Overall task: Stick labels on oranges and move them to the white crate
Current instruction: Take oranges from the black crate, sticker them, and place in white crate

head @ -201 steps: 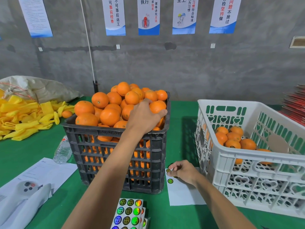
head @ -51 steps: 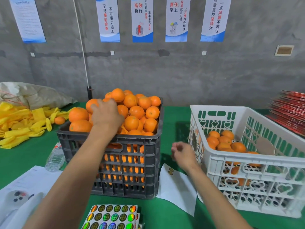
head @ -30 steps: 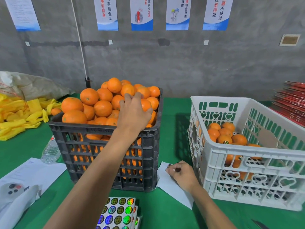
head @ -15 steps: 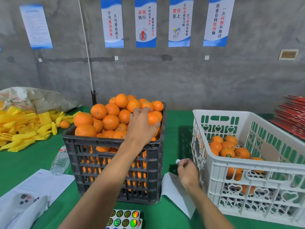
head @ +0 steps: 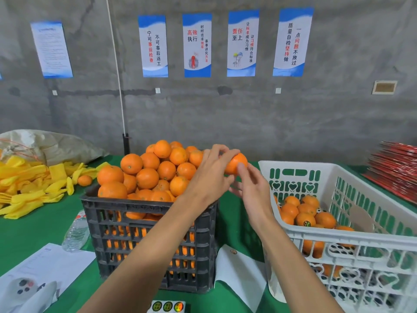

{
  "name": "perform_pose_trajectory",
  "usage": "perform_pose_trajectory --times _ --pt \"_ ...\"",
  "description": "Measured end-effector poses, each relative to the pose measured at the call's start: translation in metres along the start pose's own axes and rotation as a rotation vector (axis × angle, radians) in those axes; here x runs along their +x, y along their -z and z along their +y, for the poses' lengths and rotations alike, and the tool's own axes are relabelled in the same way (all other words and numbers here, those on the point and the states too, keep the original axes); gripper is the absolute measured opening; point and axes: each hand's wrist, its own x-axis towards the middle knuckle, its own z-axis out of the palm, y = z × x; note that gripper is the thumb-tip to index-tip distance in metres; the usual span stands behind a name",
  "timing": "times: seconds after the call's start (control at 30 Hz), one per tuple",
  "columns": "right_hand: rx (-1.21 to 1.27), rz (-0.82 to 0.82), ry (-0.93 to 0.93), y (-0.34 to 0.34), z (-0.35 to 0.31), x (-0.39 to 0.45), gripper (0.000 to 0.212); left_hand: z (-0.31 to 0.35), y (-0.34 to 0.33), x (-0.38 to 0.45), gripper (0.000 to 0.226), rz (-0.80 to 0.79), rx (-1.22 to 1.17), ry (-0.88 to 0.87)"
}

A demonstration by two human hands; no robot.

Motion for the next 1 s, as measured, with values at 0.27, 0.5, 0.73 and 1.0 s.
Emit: perform_pose_trajectory --times 0.27,0.5,0.73,1.0 --pt "0.567 0.381 -0.174 0.017 -0.004 0.016 0.044 -0.05 0.014 0.008 0.053 -0.316 0.236 0.559" --pt "0.205 0.296 -0.024 0.023 0.028 0.005 0.041 -0.084 0.014 -0.007 0.056 -0.551 0.381 0.717" --pt "-1.153 -0.181 -0.241 0.071 0.132 -0.035 0.028 -0.084 0.01 -0.016 0.054 -0.131 0.256 0.582" --pt "-1.395 -0.293 -0.236 0.106 0.171 -0.049 0.031 -0.078 0.013 -0.02 0.054 -0.079 0.172 0.503"
